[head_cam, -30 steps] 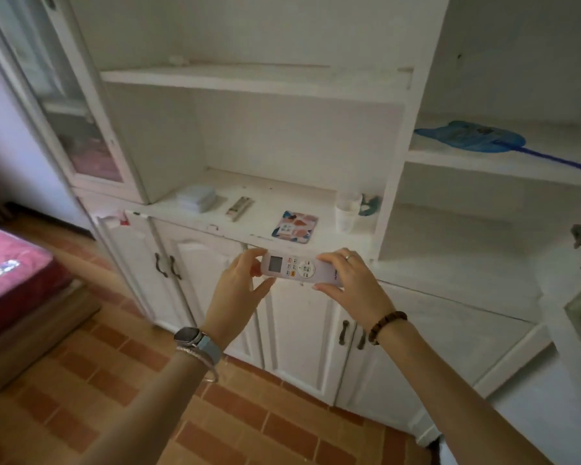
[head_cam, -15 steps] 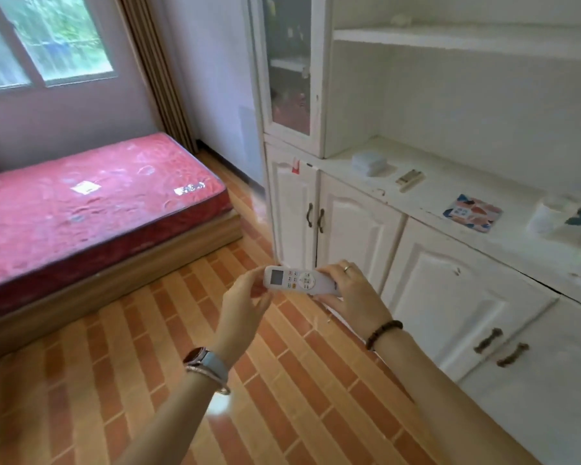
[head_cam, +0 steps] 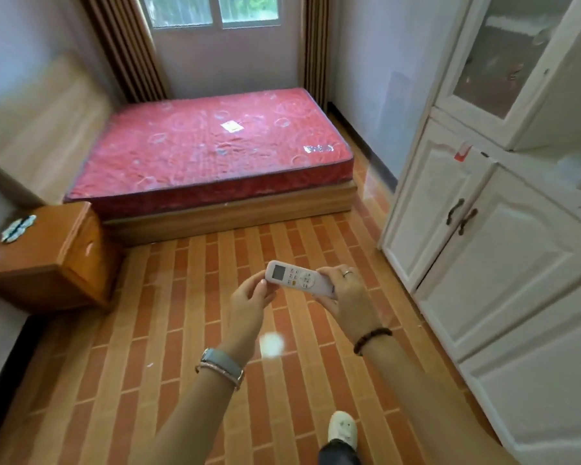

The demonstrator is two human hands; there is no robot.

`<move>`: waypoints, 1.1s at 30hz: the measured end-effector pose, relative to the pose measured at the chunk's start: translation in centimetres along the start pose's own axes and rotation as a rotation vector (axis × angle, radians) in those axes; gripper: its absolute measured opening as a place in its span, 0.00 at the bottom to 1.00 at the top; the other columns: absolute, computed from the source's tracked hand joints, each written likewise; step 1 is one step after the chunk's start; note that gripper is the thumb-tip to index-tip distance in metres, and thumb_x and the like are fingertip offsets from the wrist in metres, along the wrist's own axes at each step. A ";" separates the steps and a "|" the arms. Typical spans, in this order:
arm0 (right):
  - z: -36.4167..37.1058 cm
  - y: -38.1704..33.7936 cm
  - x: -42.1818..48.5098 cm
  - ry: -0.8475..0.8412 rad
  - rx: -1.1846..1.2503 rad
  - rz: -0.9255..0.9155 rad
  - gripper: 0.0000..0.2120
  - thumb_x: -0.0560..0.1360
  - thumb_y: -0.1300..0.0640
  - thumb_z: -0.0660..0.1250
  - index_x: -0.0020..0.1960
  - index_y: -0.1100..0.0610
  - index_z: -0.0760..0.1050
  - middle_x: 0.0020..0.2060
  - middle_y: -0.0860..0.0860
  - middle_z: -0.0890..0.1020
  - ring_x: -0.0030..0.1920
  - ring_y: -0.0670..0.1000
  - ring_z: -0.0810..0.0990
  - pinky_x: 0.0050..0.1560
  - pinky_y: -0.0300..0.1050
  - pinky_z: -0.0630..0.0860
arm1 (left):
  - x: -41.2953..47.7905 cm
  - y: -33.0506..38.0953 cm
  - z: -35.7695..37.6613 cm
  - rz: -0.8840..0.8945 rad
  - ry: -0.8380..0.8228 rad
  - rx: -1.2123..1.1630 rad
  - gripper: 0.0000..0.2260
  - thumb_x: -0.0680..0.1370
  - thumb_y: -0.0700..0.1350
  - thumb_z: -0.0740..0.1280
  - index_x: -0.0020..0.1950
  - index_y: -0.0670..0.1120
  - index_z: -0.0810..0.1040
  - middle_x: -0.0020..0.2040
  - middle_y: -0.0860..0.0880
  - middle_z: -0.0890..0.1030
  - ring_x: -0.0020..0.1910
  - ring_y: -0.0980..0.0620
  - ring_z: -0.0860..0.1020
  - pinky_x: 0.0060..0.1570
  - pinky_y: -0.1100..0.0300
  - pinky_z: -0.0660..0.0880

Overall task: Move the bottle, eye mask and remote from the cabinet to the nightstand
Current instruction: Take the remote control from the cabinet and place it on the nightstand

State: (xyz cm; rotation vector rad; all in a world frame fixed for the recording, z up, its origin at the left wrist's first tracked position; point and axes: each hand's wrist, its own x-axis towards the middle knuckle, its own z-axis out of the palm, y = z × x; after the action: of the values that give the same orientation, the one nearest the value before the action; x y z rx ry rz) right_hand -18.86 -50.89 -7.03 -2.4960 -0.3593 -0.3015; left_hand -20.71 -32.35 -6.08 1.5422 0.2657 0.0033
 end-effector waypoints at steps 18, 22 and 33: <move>15.7 -5.6 23.2 -0.344 0.060 -0.435 0.21 0.72 0.56 0.72 0.63 0.60 0.74 0.53 0.54 0.77 0.54 0.53 0.74 0.57 0.46 0.75 | 15.9 0.1 -12.6 -0.152 0.498 -0.155 0.13 0.82 0.41 0.55 0.64 0.44 0.73 0.55 0.45 0.81 0.54 0.53 0.81 0.57 0.56 0.77; 18.2 -7.1 27.1 -0.386 0.080 -0.508 0.20 0.72 0.57 0.72 0.62 0.60 0.74 0.53 0.55 0.77 0.54 0.54 0.74 0.56 0.48 0.76 | 18.2 0.8 -14.6 -0.151 0.569 -0.188 0.13 0.82 0.41 0.54 0.63 0.44 0.74 0.56 0.45 0.81 0.55 0.52 0.81 0.58 0.56 0.76; 25.9 -10.9 35.6 -0.498 0.123 -0.595 0.21 0.70 0.53 0.74 0.61 0.57 0.74 0.51 0.51 0.77 0.52 0.50 0.74 0.50 0.43 0.78 | 25.2 1.6 -20.8 -0.187 0.742 -0.266 0.14 0.82 0.36 0.53 0.57 0.47 0.75 0.50 0.48 0.82 0.50 0.55 0.81 0.49 0.63 0.77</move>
State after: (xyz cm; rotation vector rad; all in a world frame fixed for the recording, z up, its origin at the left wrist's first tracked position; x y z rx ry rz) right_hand 14.42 -20.43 -11.59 -2.2637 -1.2855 0.1221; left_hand 0.51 -7.54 -8.83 1.1936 0.9566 0.4529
